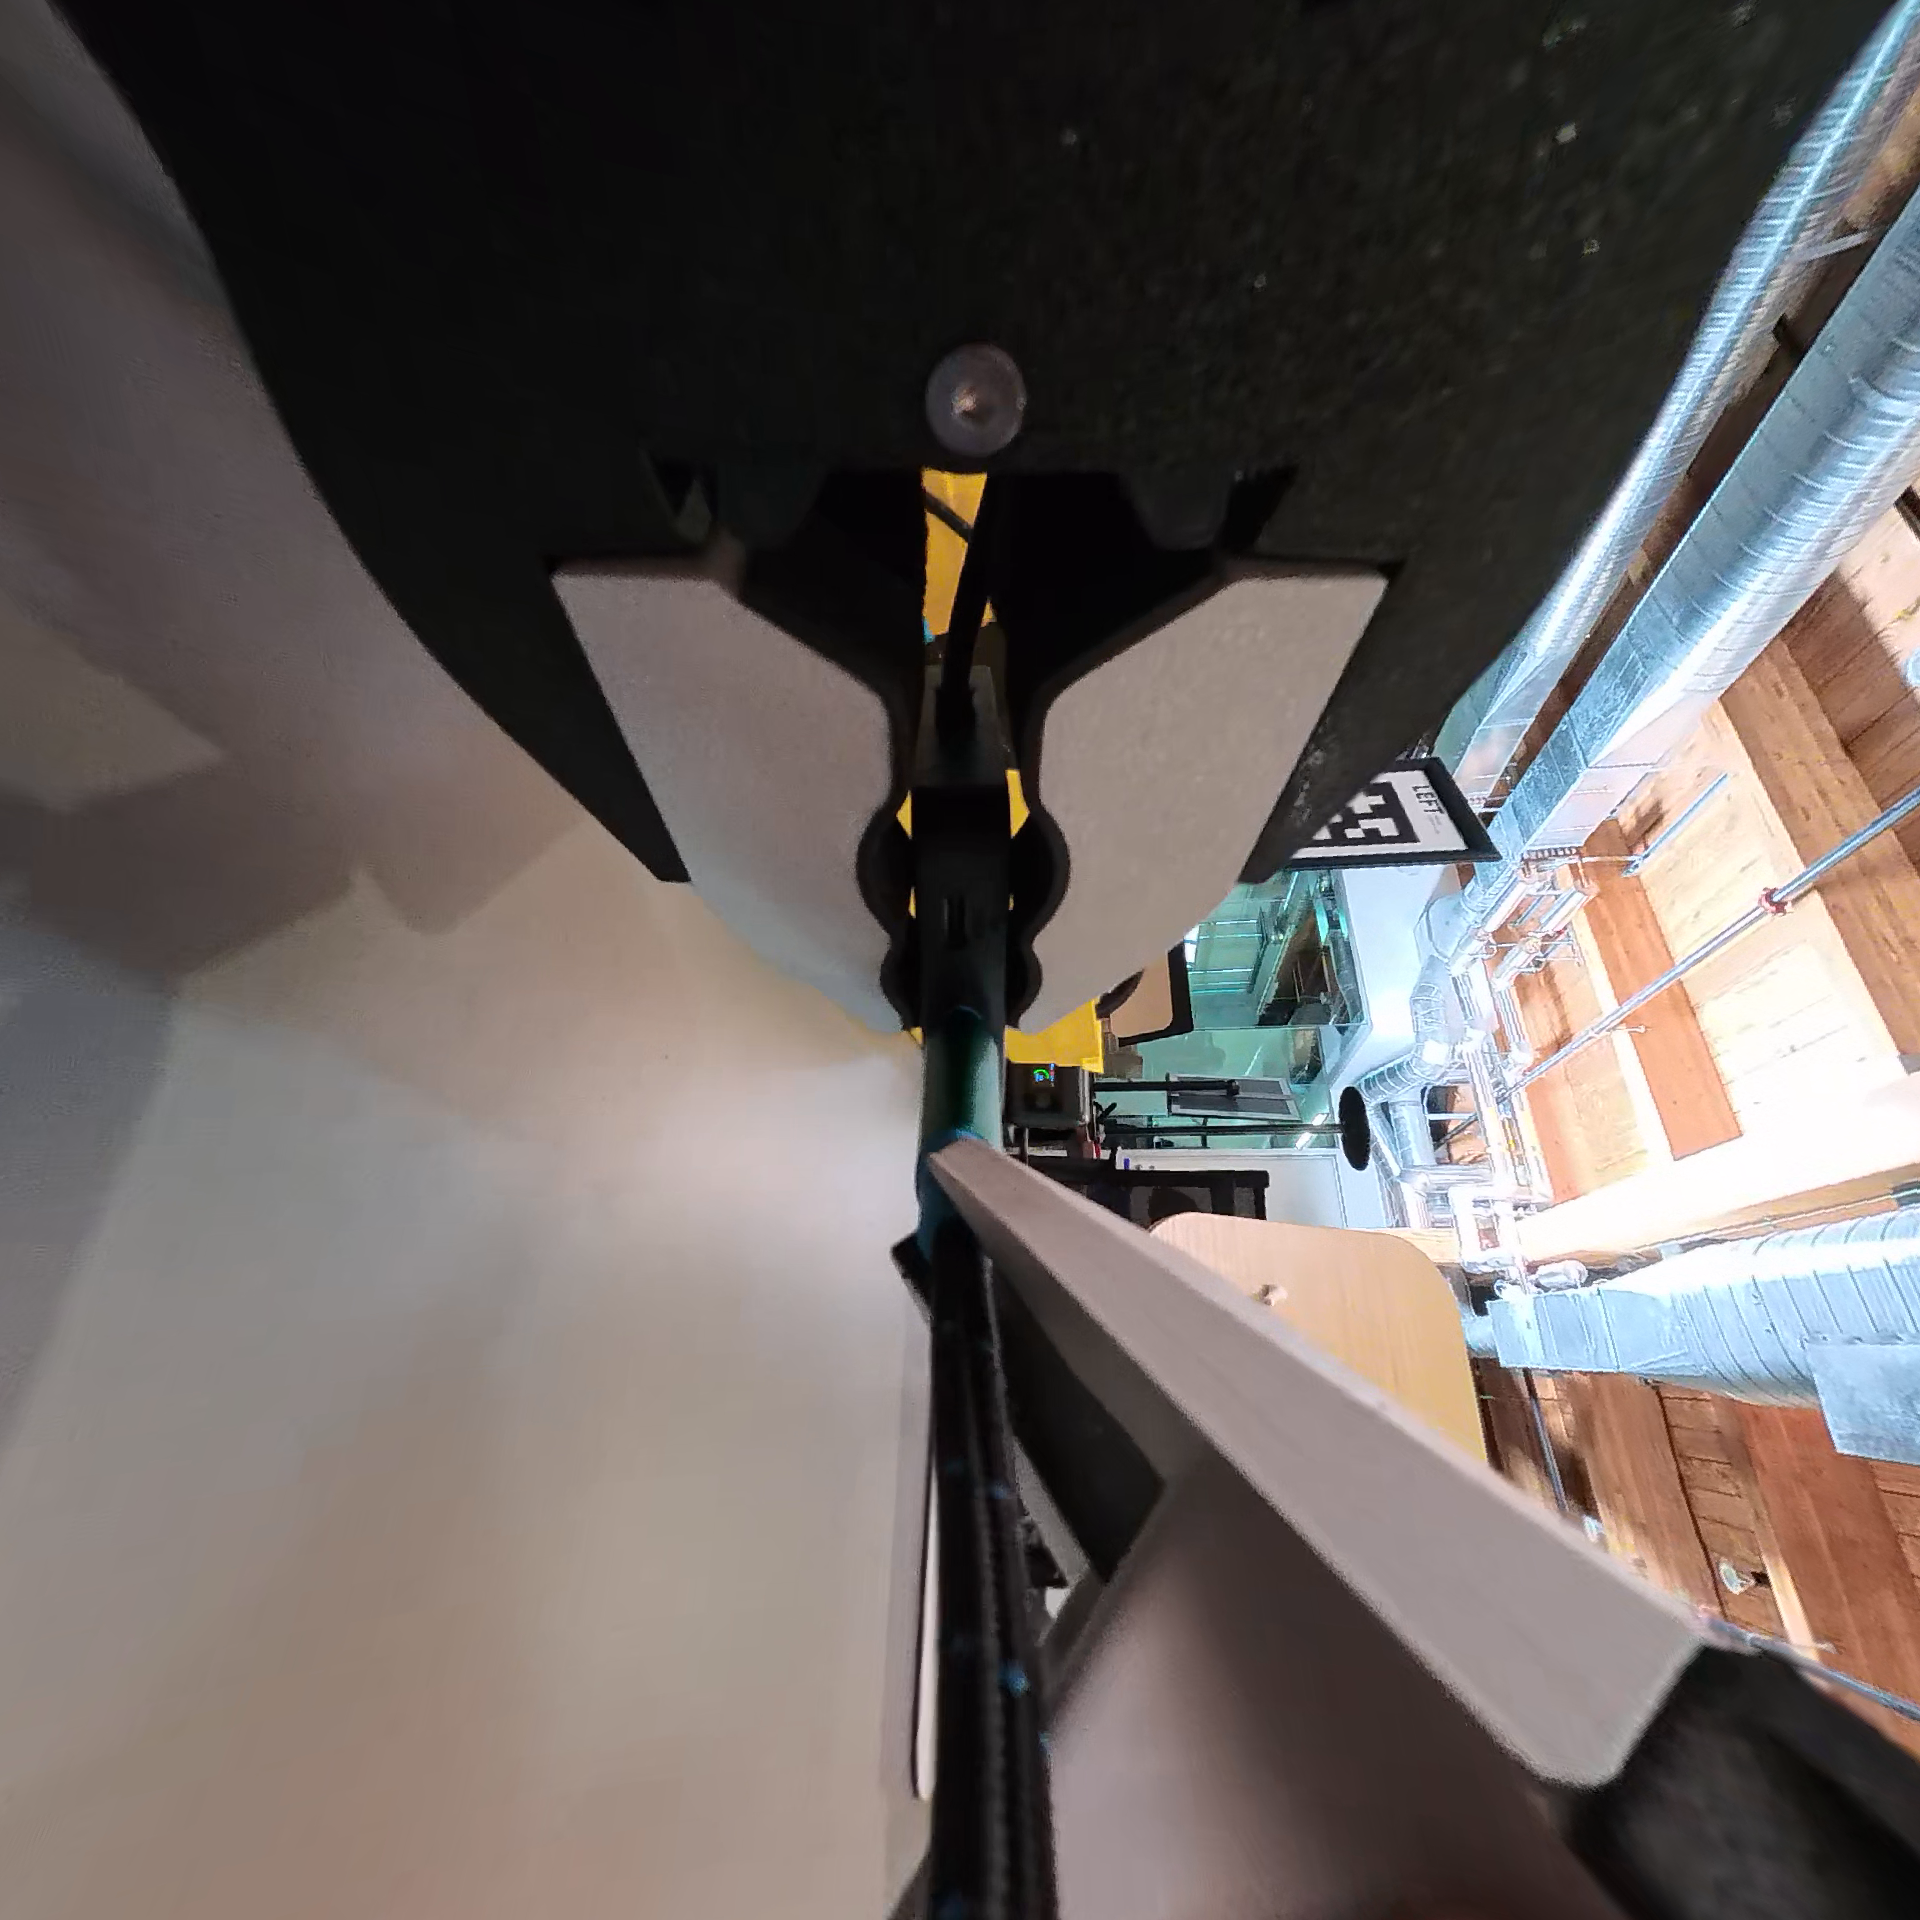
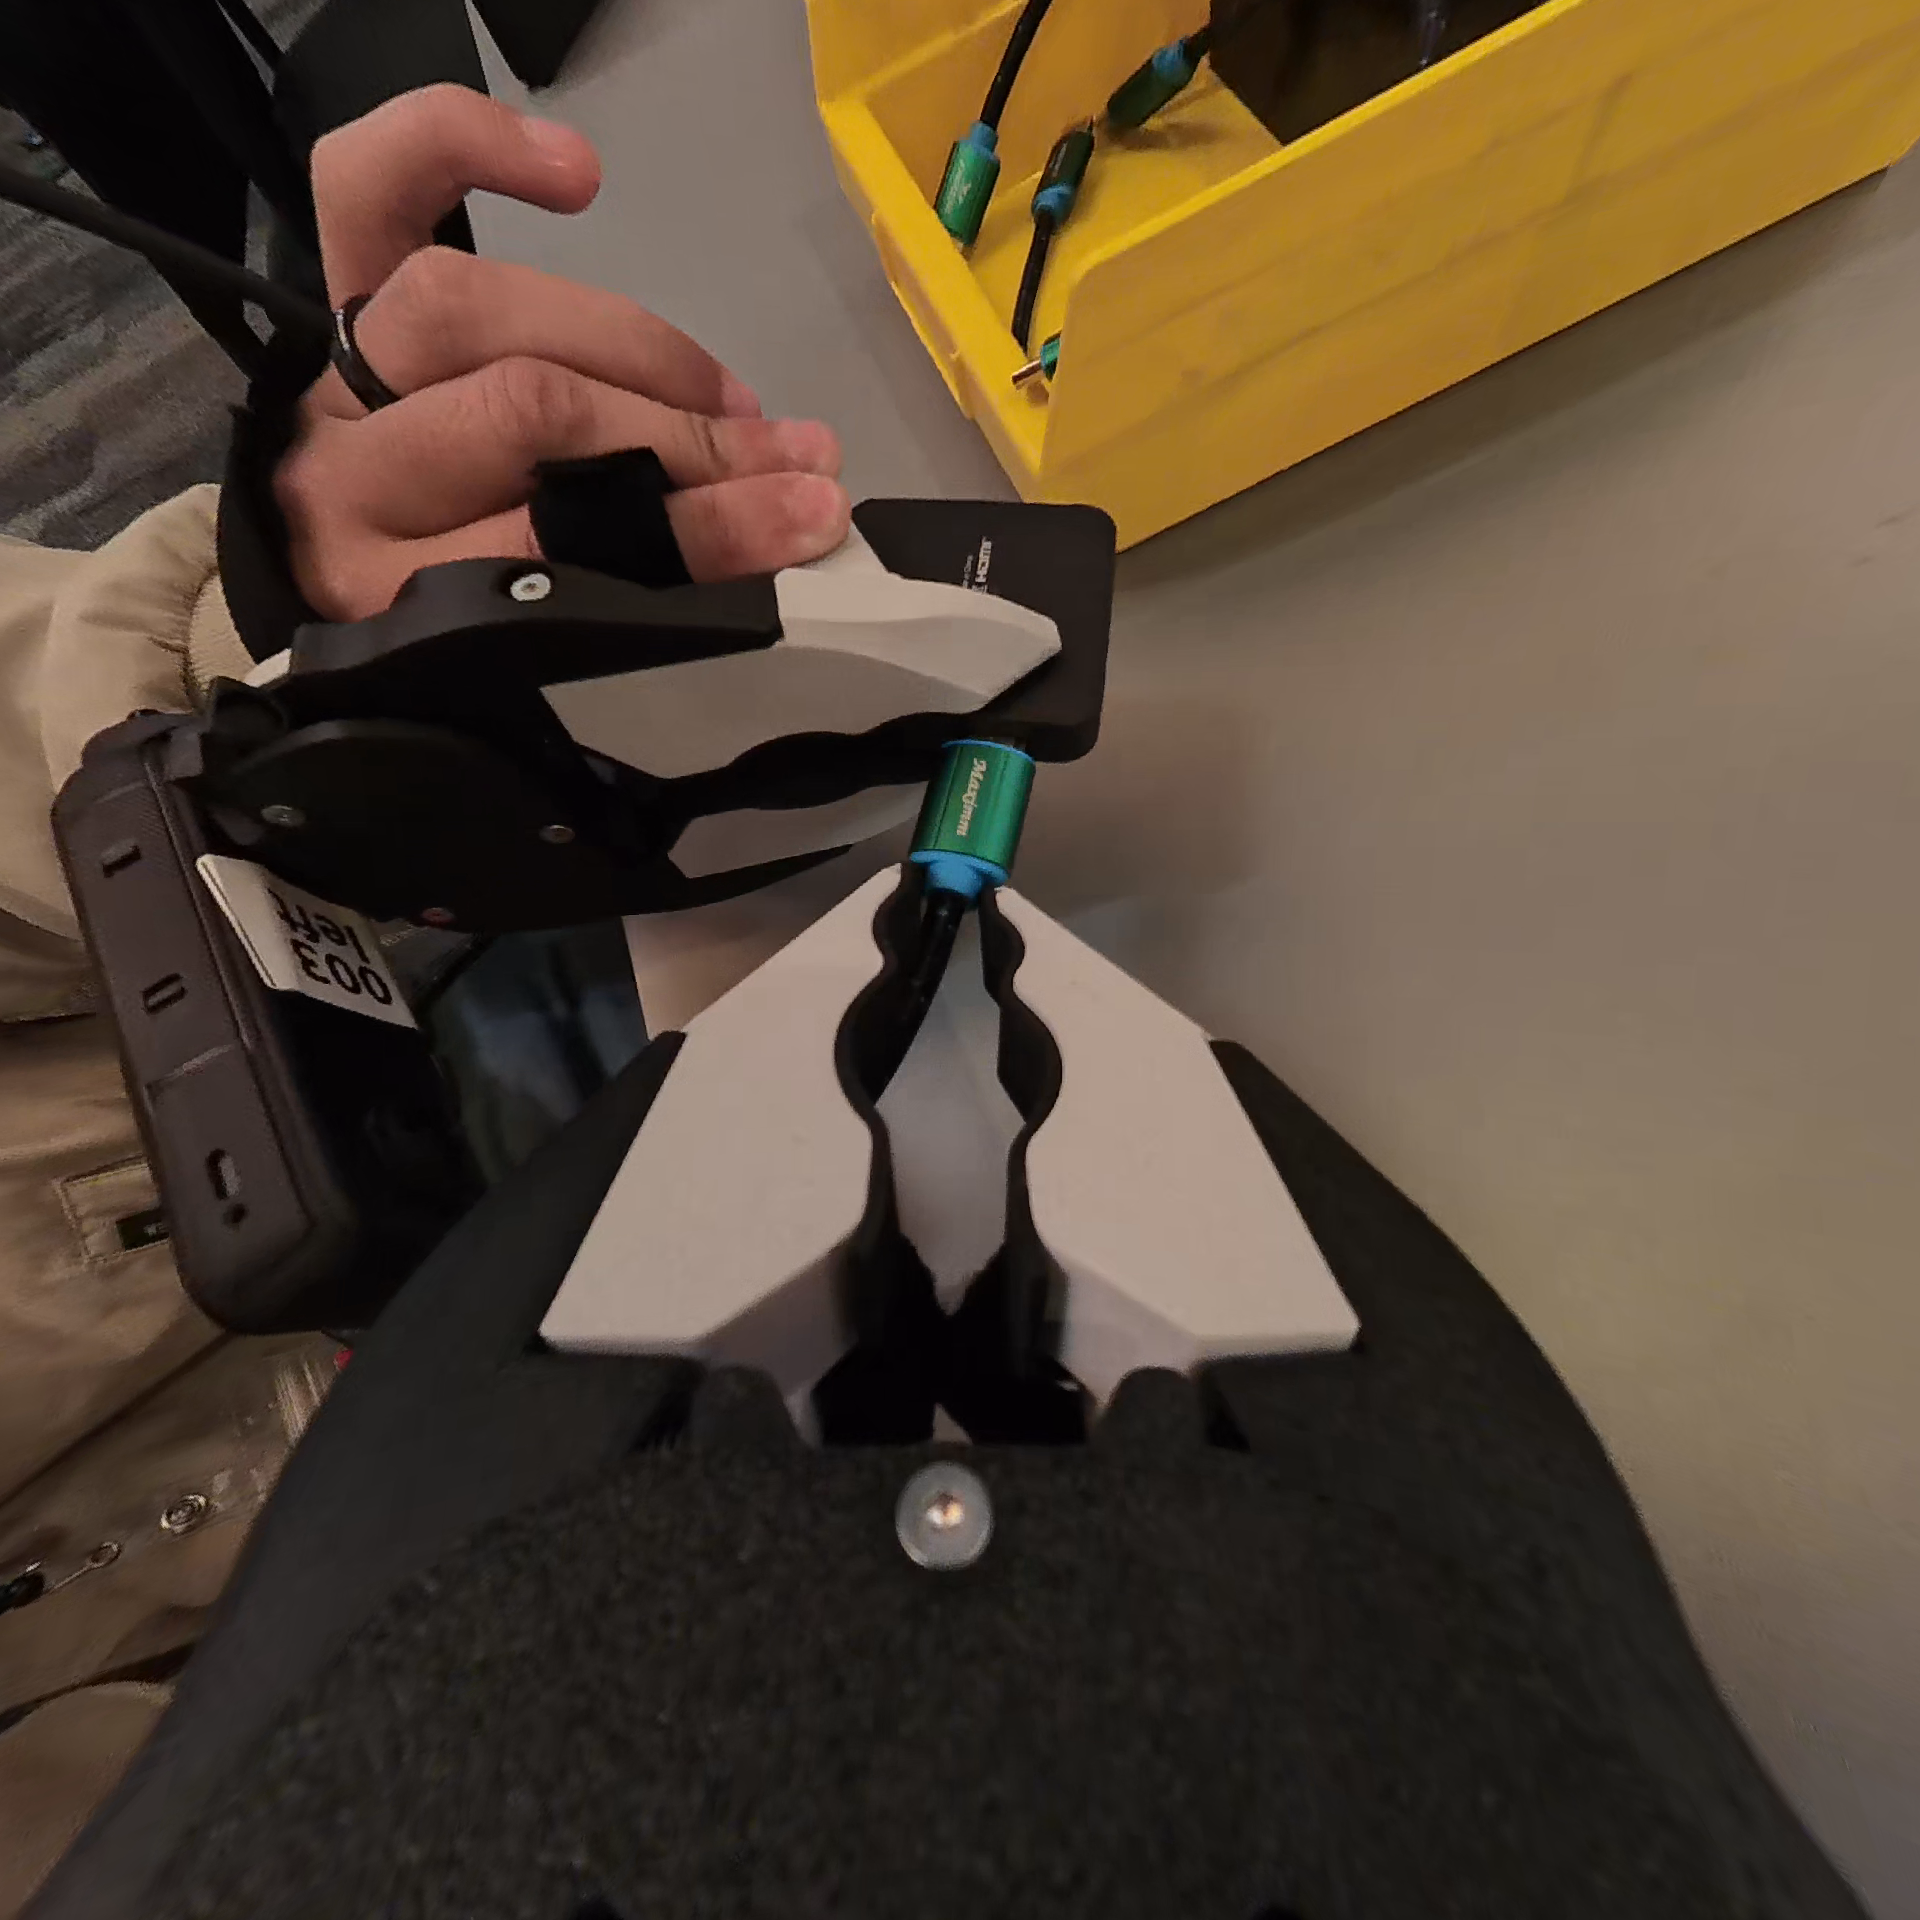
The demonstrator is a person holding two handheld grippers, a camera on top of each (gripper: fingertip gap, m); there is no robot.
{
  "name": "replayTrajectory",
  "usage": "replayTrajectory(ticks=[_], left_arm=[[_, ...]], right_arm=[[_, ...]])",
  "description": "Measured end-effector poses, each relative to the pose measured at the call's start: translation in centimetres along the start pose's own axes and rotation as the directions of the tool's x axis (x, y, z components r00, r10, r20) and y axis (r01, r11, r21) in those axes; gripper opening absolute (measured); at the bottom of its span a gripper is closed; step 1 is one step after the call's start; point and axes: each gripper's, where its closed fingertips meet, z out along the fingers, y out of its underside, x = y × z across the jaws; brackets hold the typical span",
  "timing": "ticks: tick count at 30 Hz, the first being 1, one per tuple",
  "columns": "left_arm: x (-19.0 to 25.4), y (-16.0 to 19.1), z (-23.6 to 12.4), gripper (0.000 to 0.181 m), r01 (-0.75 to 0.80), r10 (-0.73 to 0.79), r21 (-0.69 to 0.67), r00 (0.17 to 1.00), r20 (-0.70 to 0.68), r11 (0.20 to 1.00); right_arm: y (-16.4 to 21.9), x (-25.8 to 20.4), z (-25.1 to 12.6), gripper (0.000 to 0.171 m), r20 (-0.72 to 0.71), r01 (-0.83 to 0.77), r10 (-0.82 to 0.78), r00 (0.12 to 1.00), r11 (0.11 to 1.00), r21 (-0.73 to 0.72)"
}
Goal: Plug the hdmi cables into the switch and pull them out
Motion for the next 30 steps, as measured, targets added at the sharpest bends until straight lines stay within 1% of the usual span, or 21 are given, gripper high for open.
replayTrajectory(ticks=[3, 7, 8, 10, 12, 13, 15, 16, 17, 19, 20, 21, 22, 24, 25, 26, 27, 29, 30], left_arm=[[0.2, -0.4, -0.3, 0.014, -0.037, 0.038, 0.031, 0.999, -0.008, 0.999], [-0.4, -1.3, -1.0, 0.012, -0.04, 0.037, 0.077, 0.999, 0.036, 0.996], [-0.5, -1.3, -1.0, 0.012, -0.031, 0.028, 0.075, 0.999, 0.036, 0.997], [-0.4, -1.3, -0.7, 0.013, -0.015, 0.014, 0.08, 1.0, 0.023, 0.997], [-0.2, -1.3, -0.5, 0.014, 0.104, -0.099, 0.109, 0.994, -0.05, 0.989], [-0.9, -1.5, -0.6, 0.014, 0.165, -0.159, 0.142, 0.986, -0.05, 0.976], [-2.7, -1.9, -1.0, 0.014, 0.269, -0.264, 0.197, 0.963, -0.052, 0.943], [-3.0, -2.2, -1.3, 0.014, 0.337, -0.326, 0.219, 0.942, -0.086, 0.916], [-3.1, -2.5, -1.6, 0.014, 0.396, -0.377, 0.249, 0.918, -0.123, 0.884], [-3.1, -2.8, -1.9, 0.014, 0.48, -0.443, 0.282, 0.877, -0.187, 0.831], [-3.3, -3.1, -2.2, 0.014, 0.532, -0.484, 0.309, 0.846, -0.224, 0.788], [-3.8, -3.6, -2.7, 0.014, 0.611, -0.542, 0.341, 0.791, -0.283, 0.714], [-4.5, -4.1, -3.3, 0.014, 0.702, -0.605, 0.364, 0.712, -0.356, 0.613], [-6.4, -4.7, -4.5, 0.014, 0.847, -0.69, 0.375, 0.526, -0.497, 0.376], [-7.3, -5.0, -5.2, 0.013, 0.892, -0.698, 0.374, 0.436, -0.568, 0.252], [-8.2, -5.2, -5.9, 0.013, 0.918, -0.692, 0.37, 0.358, -0.627, 0.141], [-8.8, -5.3, -6.5, 0.013, 0.932, -0.673, 0.359, 0.297, -0.677, 0.05], [-9.5, -5.4, -7.2, 0.013, 0.945, -0.629, 0.316, 0.197, -0.752, -0.082], [-9.7, -5.4, -7.3, 0.014, 0.948, -0.608, 0.287, 0.147, -0.78, -0.14]], right_arm=[[0.2, -0.1, 0.0, 0.008, 0.03, -0.004, 0.005, 1.0, 1.0, -0.016], [0.6, -0.8, -0.8, 0.008, 0.206, -0.092, 0.099, 0.974, 0.995, -0.044], [0.6, -0.9, -0.8, 0.008, 0.219, -0.103, 0.108, 0.97, 0.994, -0.034], [0.5, -0.7, -0.8, 0.01, 0.202, -0.094, 0.098, 0.974, 0.995, -0.026], [0.4, -0.6, -1.0, 0.012, 0.204, -0.08, 0.085, 0.975, 0.996, -0.032], [-0.2, -0.9, -1.5, 0.013, 0.236, -0.075, 0.073, 0.969, 0.997, -0.002], [-2.1, -1.7, -3.4, 0.017, 0.335, -0.096, 0.057, 0.94, 0.99, 0.101], [-2.8, -1.9, -4.4, 0.021, 0.375, -0.106, 0.043, 0.926, 0.983, 0.149], [-3.6, -1.8, -5.4, 0.03, 0.402, -0.113, 0.016, 0.916, 0.969, 0.218], [-5.1, -1.6, -8.1, 0.025, 0.475, -0.18, 0.0, 0.88, 0.926, 0.333], [-5.7, -1.1, -9.1, 0.025, 0.509, -0.237, 0.015, 0.861, 0.897, 0.374], [-6.0, -0.5, -9.5, 0.026, 0.526, -0.273, 0.027, 0.85, 0.876, 0.397], [-5.7, 0.0, -9.3, 0.026, 0.527, -0.279, 0.026, 0.849, 0.869, 0.408], [-4.3, 1.0, -7.4, 0.034, 0.503, -0.264, 0.032, 0.864, 0.879, 0.397], [-3.7, 0.8, -6.5, 0.04, 0.521, -0.262, 0.018, 0.853, 0.879, 0.399], [-3.5, 0.3, -6.0, 0.042, 0.559, -0.282, -0.001, 0.829, 0.862, 0.42], [-3.7, -0.4, -5.8, 0.042, 0.607, -0.32, -0.019, 0.794, 0.837, 0.444], [-4.2, -2.1, -5.4, 0.042, 0.69, -0.375, -0.049, 0.722, 0.81, 0.45], [-4.1, -3.0, -5.0, 0.041, 0.702, -0.357, -0.074, 0.708, 0.82, 0.447]])
